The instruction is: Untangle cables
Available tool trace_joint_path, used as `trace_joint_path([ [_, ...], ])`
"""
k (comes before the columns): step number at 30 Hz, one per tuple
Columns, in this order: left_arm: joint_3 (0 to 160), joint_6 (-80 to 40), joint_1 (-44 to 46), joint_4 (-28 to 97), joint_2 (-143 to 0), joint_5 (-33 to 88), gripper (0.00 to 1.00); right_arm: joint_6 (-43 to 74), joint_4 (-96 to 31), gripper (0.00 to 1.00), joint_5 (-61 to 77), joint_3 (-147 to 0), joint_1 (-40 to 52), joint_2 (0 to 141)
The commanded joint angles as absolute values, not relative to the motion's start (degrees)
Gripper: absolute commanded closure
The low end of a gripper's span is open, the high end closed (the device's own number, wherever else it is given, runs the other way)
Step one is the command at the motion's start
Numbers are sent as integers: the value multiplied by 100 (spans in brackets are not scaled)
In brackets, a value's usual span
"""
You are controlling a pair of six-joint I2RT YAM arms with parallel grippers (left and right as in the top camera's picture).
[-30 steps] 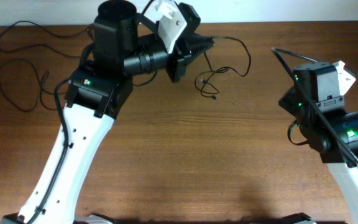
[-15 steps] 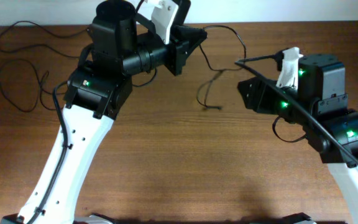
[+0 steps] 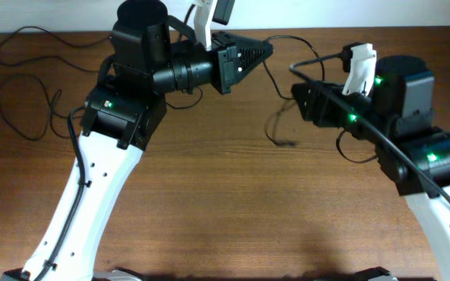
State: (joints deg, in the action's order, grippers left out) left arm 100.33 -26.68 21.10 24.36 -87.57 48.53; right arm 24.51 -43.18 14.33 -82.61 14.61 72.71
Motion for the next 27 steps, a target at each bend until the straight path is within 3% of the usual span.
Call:
trace_joint_path([
  [1, 10121, -3148, 2128, 2405, -8685, 5306, 100, 2668, -4300, 39, 150, -8331, 1459, 7529],
  [9, 10121, -3144, 2049, 2324, -8685, 5358, 100, 2805, -5083, 39, -1577, -8331, 1387, 8226],
  [17, 10121, -3146, 1420, 2338, -8685, 5297, 100, 2943, -5732, 39, -1592, -8333, 495, 8230],
  [27, 10121, -3142, 1396, 2386, -8685, 5290, 100, 2941, -5983, 38, -1682, -8331, -51, 8224],
])
